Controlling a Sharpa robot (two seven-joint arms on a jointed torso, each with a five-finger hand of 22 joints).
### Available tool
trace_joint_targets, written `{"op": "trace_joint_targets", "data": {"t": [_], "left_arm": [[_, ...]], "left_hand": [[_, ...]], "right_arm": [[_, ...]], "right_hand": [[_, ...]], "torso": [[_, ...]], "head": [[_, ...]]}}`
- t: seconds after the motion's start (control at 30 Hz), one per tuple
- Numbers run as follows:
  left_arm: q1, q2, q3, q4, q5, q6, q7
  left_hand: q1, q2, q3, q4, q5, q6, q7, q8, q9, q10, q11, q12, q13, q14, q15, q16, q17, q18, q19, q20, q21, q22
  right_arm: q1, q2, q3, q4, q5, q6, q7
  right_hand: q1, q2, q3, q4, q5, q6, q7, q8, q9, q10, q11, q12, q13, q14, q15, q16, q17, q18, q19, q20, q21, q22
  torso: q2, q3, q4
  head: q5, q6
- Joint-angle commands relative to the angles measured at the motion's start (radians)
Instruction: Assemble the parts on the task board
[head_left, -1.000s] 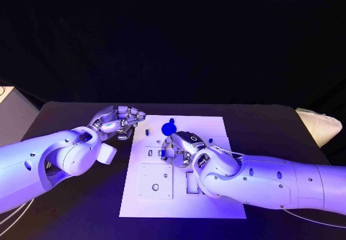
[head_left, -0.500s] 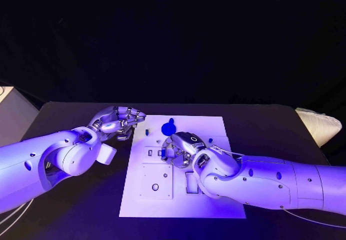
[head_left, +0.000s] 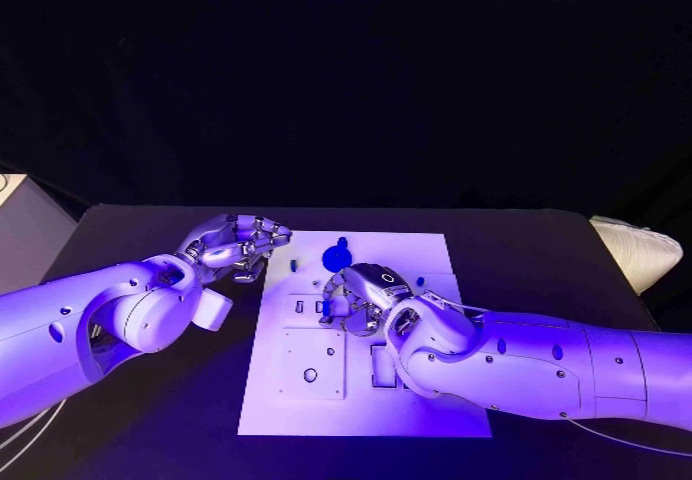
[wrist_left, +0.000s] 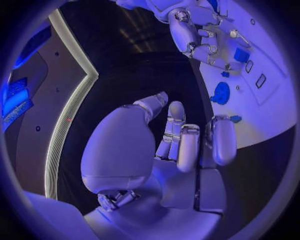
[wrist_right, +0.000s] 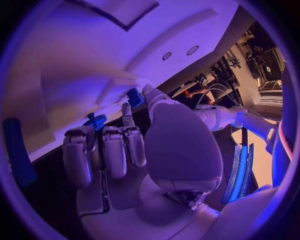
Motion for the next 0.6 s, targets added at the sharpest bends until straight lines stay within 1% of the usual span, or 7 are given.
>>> {"op": "trace_joint_targets", "data": {"t": [0.03, 0.17, 0.23, 0.33, 0.4, 0.47, 0.6], "left_arm": [[0.0, 0.003, 0.0, 0.0, -0.012, 0.024, -0.003], [0.0, 0.004, 0.0, -0.001, -0.029, 0.022, -0.013], [0.0, 0.005, 0.0, -0.002, -0.051, 0.013, -0.028], [0.0, 0.007, -0.001, -0.003, -0.09, 0.002, -0.067], [0.0, 0.01, -0.001, -0.008, -0.136, 0.0, -0.134], [0.0, 0.015, -0.001, -0.013, -0.174, 0.009, -0.192], [0.001, 0.027, 0.0, -0.02, -0.262, 0.073, -0.334]], "left_hand": [[-0.007, -0.001, 0.0, 0.006, -0.003, -0.005, 0.0, 0.004, 0.001, 0.007, 0.001, 0.007, 0.005, 0.084, -0.004, 0.004, 0.209, -0.007, 0.009, 0.0, 0.006, 0.002], [-0.009, -0.003, -0.001, 0.007, -0.003, -0.009, 0.0, 0.007, 0.002, 0.019, 0.001, 0.028, 0.026, 0.088, -0.004, 0.01, 0.219, -0.01, 0.017, 0.0, 0.011, 0.014], [-0.013, -0.005, -0.004, 0.009, -0.003, -0.012, 0.001, 0.01, 0.003, 0.032, 0.002, 0.048, 0.046, 0.093, -0.004, 0.016, 0.229, -0.012, 0.026, 0.0, 0.017, 0.028], [-0.039, -0.012, -0.02, 0.026, -0.004, -0.011, -0.003, 0.021, 0.006, 0.084, -0.001, 0.11, 0.114, 0.109, -0.005, 0.034, 0.263, -0.024, 0.063, 0.0, 0.04, 0.083], [-0.096, -0.019, -0.051, 0.071, -0.002, 0.004, -0.013, 0.044, 0.019, 0.113, -0.008, 0.144, 0.15, 0.109, -0.01, 0.034, 0.263, -0.028, 0.079, -0.004, 0.049, 0.104], [-0.118, -0.018, -0.064, 0.096, -0.002, 0.008, -0.021, 0.061, 0.031, 0.128, -0.014, 0.16, 0.169, 0.109, -0.017, 0.034, 0.263, -0.03, 0.084, -0.009, 0.052, 0.112], [-0.133, -0.017, -0.075, 0.124, -0.001, 0.01, -0.03, 0.085, 0.053, 0.146, -0.022, 0.181, 0.195, 0.109, -0.025, 0.034, 0.263, -0.03, 0.086, -0.017, 0.053, 0.112]], "right_arm": [[-0.001, -0.001, 0.0, 0.005, -0.015, -0.025, 0.012], [-0.001, -0.006, 0.0, 0.012, -0.016, -0.036, 0.015], [-0.001, -0.011, 0.0, 0.019, -0.019, -0.044, 0.017], [-0.001, -0.021, 0.0, 0.03, -0.021, -0.056, 0.023], [0.001, -0.038, 0.001, 0.042, 0.001, -0.061, 0.067], [0.005, -0.052, 0.003, 0.049, 0.036, -0.06, 0.129], [0.028, -0.086, 0.007, 0.058, 0.157, -0.045, 0.284]], "right_hand": [[0.003, 0.011, -0.044, 0.005, 0.0, -0.012, 0.001, 0.0, -0.002, 0.046, 0.008, -0.006, 0.203, 0.086, 0.005, -0.005, 0.184, -0.014, 0.105, 0.005, 0.005, 0.263], [0.006, 0.022, -0.1, 0.007, -0.018, -0.018, 0.003, 0.002, -0.005, 0.044, 0.009, -0.009, 0.2, 0.086, 0.006, -0.005, 0.184, -0.014, 0.105, 0.007, 0.005, 0.263], [0.007, 0.023, -0.11, 0.007, -0.021, -0.02, 0.003, 0.002, -0.006, 0.043, 0.01, -0.009, 0.2, 0.086, 0.007, -0.005, 0.184, -0.014, 0.105, 0.007, 0.005, 0.263], [0.012, 0.025, -0.131, 0.007, -0.023, -0.029, 0.005, -0.002, -0.009, 0.041, 0.012, -0.011, 0.198, 0.086, 0.008, -0.006, 0.183, -0.014, 0.105, 0.008, 0.005, 0.263], [0.022, 0.026, -0.147, 0.006, -0.019, -0.037, 0.008, -0.006, -0.012, 0.041, 0.014, -0.012, 0.197, 0.086, 0.01, -0.005, 0.185, -0.014, 0.105, 0.009, 0.005, 0.263], [0.056, 0.033, -0.161, 0.006, -0.008, -0.069, 0.019, -0.025, -0.021, 0.039, 0.023, -0.012, 0.197, 0.088, 0.017, -0.003, 0.191, -0.014, 0.105, 0.014, 0.004, 0.263], [0.092, 0.047, -0.155, 0.003, 0.009, -0.071, 0.023, -0.029, -0.023, 0.039, 0.027, -0.01, 0.198, 0.089, 0.021, -0.002, 0.196, -0.009, 0.095, 0.019, -0.014, 0.249]], "torso": [[0.0, -0.0002, 0.0002], [0.0, -0.0002, 0.0007], [0.0, -0.0001, 0.0007], [-0.002, 0.0004, -0.0006], [-0.004, 0.0006, -0.0019], [-0.007, 0.0006, -0.0033], [-0.016, 0.0021, -0.0069]], "head": [[0.0, 0.001], [-0.001, 0.002], [-0.001, 0.002], [0.001, 0.004], [0.002, 0.008], [0.003, 0.008], [0.008, 0.005]]}}
